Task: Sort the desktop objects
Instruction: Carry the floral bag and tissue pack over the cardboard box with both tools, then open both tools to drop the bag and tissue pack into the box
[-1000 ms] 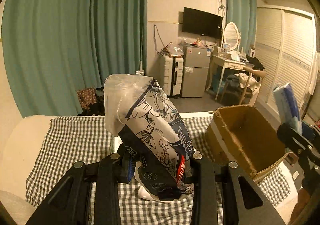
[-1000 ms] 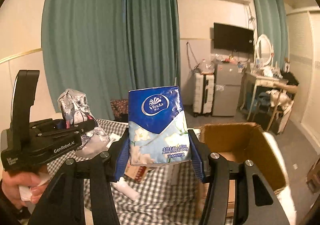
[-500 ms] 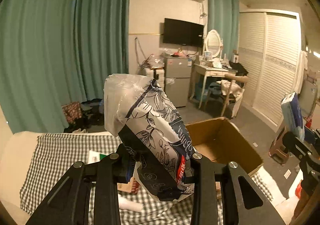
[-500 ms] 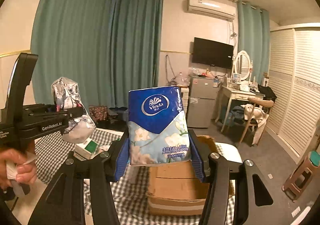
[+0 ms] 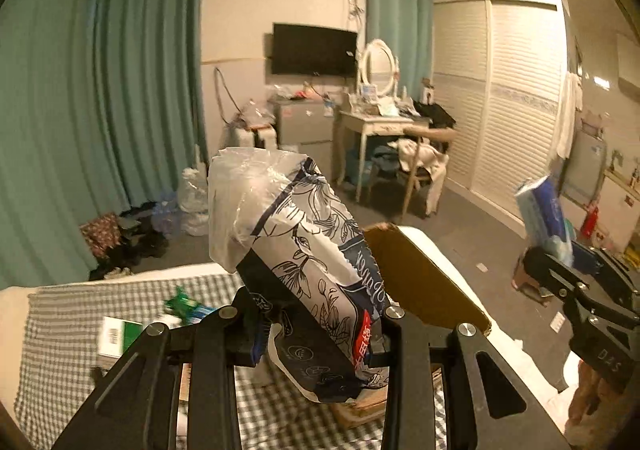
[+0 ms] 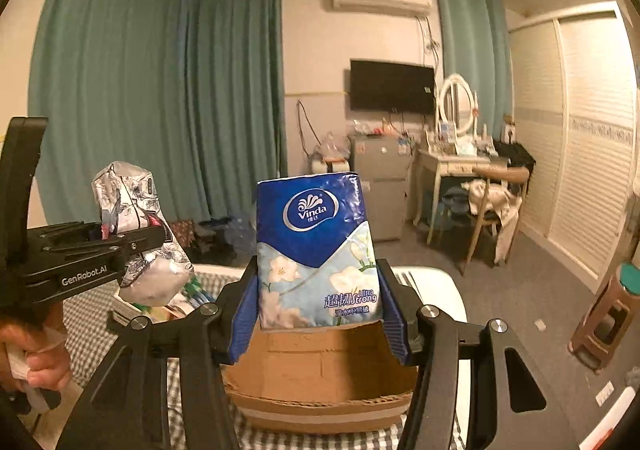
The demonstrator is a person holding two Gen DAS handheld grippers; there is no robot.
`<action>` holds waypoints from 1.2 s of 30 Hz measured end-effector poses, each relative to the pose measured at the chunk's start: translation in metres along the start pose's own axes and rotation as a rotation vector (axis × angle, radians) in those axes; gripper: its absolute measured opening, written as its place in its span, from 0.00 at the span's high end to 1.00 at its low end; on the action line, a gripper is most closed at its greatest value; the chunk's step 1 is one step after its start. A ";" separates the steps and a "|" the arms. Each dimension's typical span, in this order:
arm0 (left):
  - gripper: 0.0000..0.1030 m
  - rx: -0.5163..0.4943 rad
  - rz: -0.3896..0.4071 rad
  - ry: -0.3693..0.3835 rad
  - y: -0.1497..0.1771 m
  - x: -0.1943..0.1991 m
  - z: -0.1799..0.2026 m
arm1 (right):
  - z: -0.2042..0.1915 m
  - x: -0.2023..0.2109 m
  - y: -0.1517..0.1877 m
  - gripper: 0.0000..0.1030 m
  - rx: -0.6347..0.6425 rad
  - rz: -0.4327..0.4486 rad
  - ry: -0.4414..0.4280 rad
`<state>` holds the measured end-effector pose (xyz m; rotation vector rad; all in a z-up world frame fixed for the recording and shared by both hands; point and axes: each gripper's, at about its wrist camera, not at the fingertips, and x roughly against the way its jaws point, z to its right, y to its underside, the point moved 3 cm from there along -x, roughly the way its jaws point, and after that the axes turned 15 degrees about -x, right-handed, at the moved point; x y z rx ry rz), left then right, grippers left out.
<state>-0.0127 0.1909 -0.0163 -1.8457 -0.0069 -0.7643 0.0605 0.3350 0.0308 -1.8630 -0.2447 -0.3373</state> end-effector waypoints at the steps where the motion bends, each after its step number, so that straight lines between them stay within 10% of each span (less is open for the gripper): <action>1: 0.67 -0.004 -0.011 0.013 0.001 -0.008 0.004 | 0.007 -0.007 0.001 0.48 -0.013 -0.011 0.006; 23: 0.66 -0.032 -0.226 0.210 0.040 -0.149 0.055 | 0.062 -0.124 0.072 0.48 -0.071 -0.325 0.102; 36: 0.27 -0.011 -0.175 0.190 0.022 -0.127 0.046 | 0.050 -0.098 0.043 0.39 -0.067 -0.196 0.092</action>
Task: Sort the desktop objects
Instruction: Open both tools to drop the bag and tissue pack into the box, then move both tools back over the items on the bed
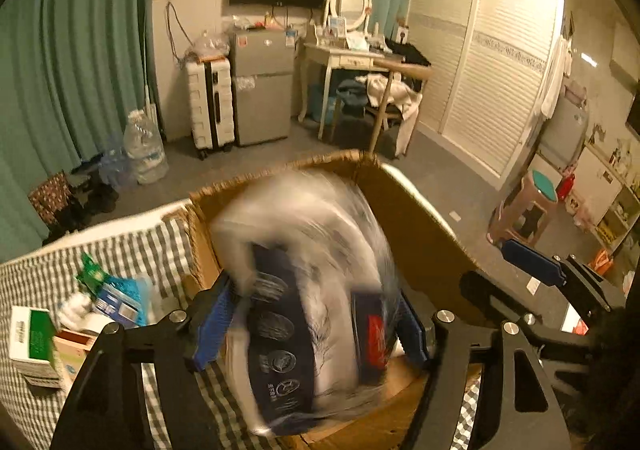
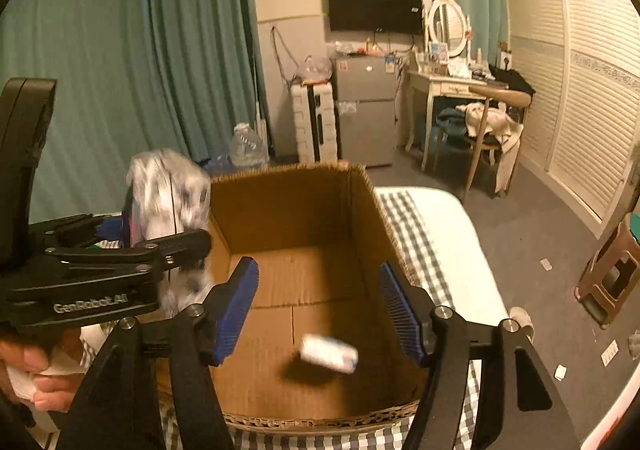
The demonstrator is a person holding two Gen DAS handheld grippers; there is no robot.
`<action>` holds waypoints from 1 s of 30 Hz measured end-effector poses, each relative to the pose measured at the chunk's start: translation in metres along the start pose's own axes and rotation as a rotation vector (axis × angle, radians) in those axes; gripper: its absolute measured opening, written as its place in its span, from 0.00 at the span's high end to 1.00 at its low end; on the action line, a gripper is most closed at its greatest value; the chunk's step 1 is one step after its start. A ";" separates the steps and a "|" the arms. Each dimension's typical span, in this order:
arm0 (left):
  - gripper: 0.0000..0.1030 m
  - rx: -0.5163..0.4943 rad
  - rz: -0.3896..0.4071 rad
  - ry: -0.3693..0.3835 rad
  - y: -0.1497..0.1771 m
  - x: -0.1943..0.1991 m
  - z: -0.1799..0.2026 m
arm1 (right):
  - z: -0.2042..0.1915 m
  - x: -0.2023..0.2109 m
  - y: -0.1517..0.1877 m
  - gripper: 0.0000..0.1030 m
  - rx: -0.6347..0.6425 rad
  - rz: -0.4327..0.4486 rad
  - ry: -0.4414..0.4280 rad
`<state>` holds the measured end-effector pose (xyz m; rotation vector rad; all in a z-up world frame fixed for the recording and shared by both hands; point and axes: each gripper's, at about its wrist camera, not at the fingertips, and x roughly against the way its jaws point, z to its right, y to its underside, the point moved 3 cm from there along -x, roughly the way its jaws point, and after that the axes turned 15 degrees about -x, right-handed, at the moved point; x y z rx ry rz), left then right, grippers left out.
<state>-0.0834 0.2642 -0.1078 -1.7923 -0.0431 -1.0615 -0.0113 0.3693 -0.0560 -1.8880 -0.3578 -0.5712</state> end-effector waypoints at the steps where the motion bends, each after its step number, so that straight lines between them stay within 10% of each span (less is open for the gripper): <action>1: 0.23 -0.006 0.006 -0.002 -0.004 0.005 0.001 | -0.001 0.006 -0.003 0.39 -0.006 0.016 -0.002; 11: 0.14 0.004 0.091 -0.083 -0.019 0.072 -0.011 | -0.030 0.072 -0.031 0.38 0.009 0.162 -0.062; 19: 0.00 0.028 0.165 -0.177 -0.017 0.129 -0.038 | -0.055 0.110 -0.037 0.18 -0.015 0.197 -0.095; 30: 0.00 -0.033 0.190 -0.437 0.026 0.208 -0.089 | -0.119 0.151 -0.023 0.00 -0.005 0.223 -0.157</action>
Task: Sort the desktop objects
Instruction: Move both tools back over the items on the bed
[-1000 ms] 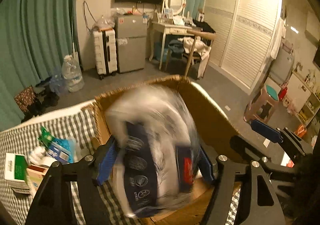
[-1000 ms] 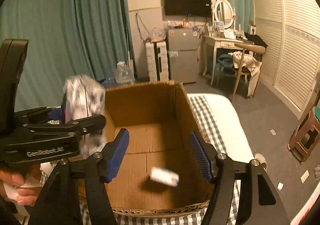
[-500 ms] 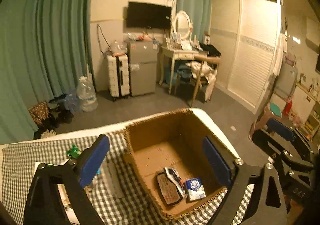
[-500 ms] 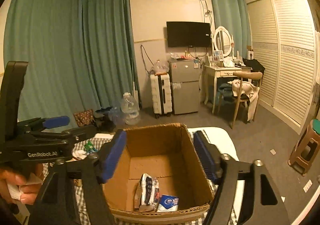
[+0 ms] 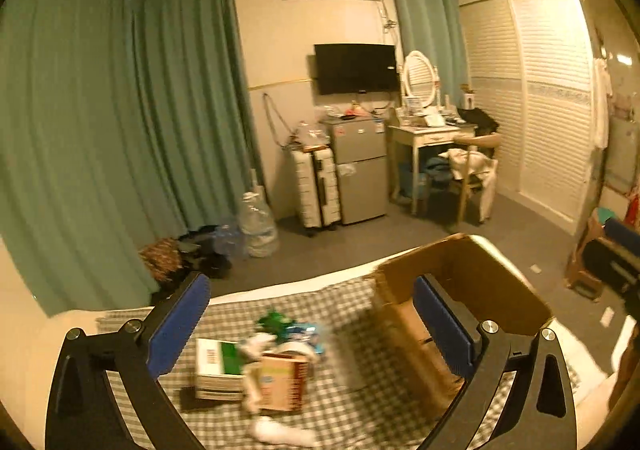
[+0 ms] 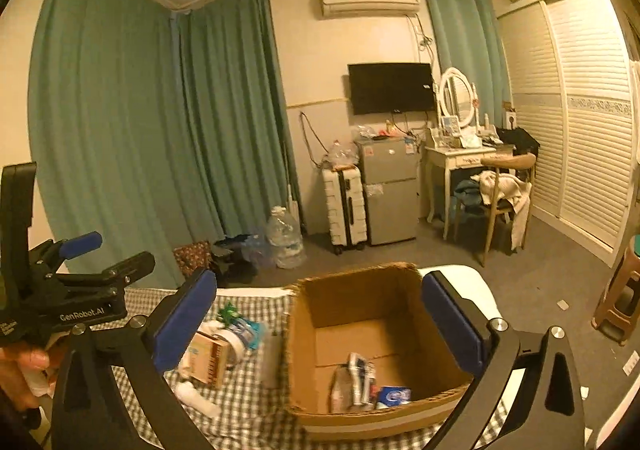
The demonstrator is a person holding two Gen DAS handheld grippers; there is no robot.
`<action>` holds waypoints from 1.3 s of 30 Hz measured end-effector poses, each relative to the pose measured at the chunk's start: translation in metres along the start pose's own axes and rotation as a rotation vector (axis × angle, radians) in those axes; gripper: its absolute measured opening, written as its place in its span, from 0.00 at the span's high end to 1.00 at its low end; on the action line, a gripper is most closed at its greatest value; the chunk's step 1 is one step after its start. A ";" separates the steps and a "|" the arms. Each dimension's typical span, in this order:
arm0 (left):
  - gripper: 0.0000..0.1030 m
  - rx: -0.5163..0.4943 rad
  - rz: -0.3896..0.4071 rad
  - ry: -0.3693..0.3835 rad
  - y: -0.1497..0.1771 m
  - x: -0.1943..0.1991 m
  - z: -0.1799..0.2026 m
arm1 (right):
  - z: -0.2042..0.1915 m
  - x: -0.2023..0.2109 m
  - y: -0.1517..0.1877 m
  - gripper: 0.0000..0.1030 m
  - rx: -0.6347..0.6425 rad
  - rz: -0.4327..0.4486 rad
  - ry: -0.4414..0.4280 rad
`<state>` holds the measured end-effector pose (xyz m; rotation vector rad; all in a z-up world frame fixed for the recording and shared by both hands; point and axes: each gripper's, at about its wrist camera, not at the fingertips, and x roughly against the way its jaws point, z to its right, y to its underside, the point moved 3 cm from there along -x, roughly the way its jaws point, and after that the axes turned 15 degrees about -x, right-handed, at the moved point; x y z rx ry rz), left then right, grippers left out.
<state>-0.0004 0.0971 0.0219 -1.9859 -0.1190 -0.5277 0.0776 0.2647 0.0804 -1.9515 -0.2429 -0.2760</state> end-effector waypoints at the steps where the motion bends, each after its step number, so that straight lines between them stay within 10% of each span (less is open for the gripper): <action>1: 0.00 -0.010 0.008 -0.012 0.004 0.003 -0.007 | -0.009 0.000 0.003 0.00 0.011 -0.007 0.002; 16: 0.00 0.012 -0.004 -0.024 0.056 0.011 -0.102 | -0.095 -0.051 0.048 0.00 0.039 -0.125 -0.044; 39: 0.00 0.165 -0.291 0.112 0.198 -0.162 -0.128 | -0.131 -0.203 0.178 0.00 0.033 -0.401 0.038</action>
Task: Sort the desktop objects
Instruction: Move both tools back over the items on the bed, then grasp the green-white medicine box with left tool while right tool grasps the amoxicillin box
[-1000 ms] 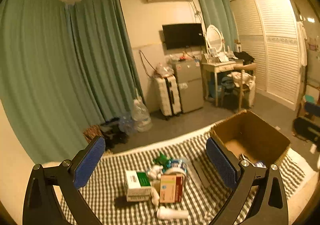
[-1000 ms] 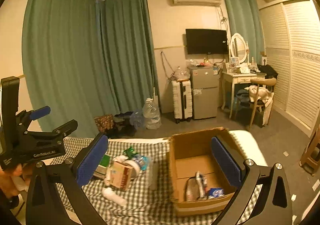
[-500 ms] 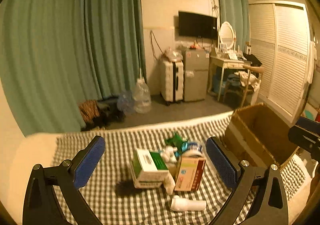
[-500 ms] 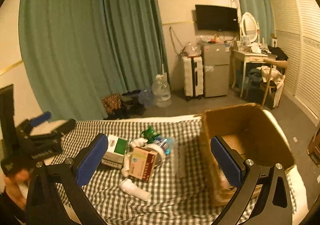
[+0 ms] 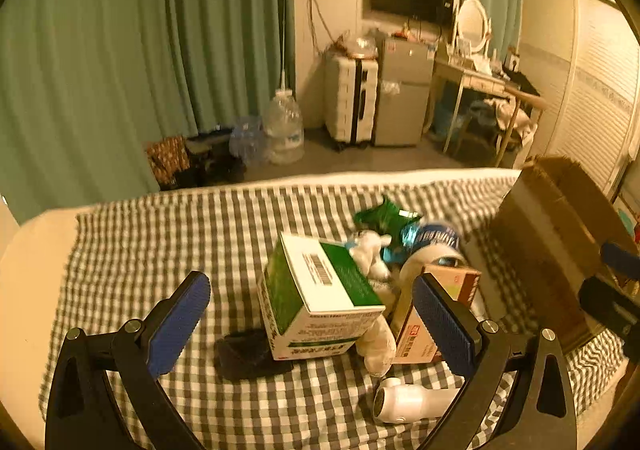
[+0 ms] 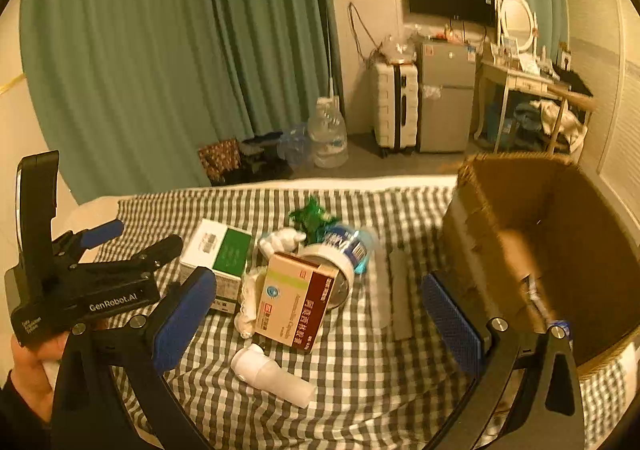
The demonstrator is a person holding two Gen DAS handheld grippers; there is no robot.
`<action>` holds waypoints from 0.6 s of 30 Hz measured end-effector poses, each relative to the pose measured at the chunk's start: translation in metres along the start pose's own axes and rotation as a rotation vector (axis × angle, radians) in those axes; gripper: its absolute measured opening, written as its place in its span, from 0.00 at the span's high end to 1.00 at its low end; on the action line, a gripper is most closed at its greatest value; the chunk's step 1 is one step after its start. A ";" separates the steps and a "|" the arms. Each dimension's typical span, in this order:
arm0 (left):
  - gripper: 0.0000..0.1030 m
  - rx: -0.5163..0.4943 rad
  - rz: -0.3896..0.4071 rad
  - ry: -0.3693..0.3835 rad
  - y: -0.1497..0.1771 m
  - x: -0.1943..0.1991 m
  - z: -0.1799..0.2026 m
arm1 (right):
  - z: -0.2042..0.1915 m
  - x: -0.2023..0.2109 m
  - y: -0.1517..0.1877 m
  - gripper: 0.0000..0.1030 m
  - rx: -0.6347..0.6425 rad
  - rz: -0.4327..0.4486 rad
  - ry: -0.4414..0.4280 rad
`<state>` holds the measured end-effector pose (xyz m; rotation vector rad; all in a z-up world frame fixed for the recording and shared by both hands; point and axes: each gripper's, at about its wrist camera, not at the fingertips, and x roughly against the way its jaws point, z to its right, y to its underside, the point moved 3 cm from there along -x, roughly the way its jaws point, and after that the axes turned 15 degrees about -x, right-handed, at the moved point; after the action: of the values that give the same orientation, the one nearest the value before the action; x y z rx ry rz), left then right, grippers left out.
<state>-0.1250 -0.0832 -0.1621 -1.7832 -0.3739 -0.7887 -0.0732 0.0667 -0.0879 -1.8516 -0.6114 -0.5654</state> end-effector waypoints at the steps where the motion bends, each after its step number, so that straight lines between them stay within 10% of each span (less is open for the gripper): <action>1: 0.00 0.011 -0.009 0.009 0.001 -0.005 0.001 | 0.000 -0.007 0.002 0.00 -0.002 -0.011 -0.001; 18: 0.00 -0.036 -0.198 -0.050 0.026 -0.092 0.018 | 0.007 -0.078 0.019 0.00 -0.065 -0.127 -0.029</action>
<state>-0.1701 -0.0644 -0.2459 -1.8206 -0.5796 -0.8948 -0.1193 0.0564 -0.1528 -1.8938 -0.7420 -0.6493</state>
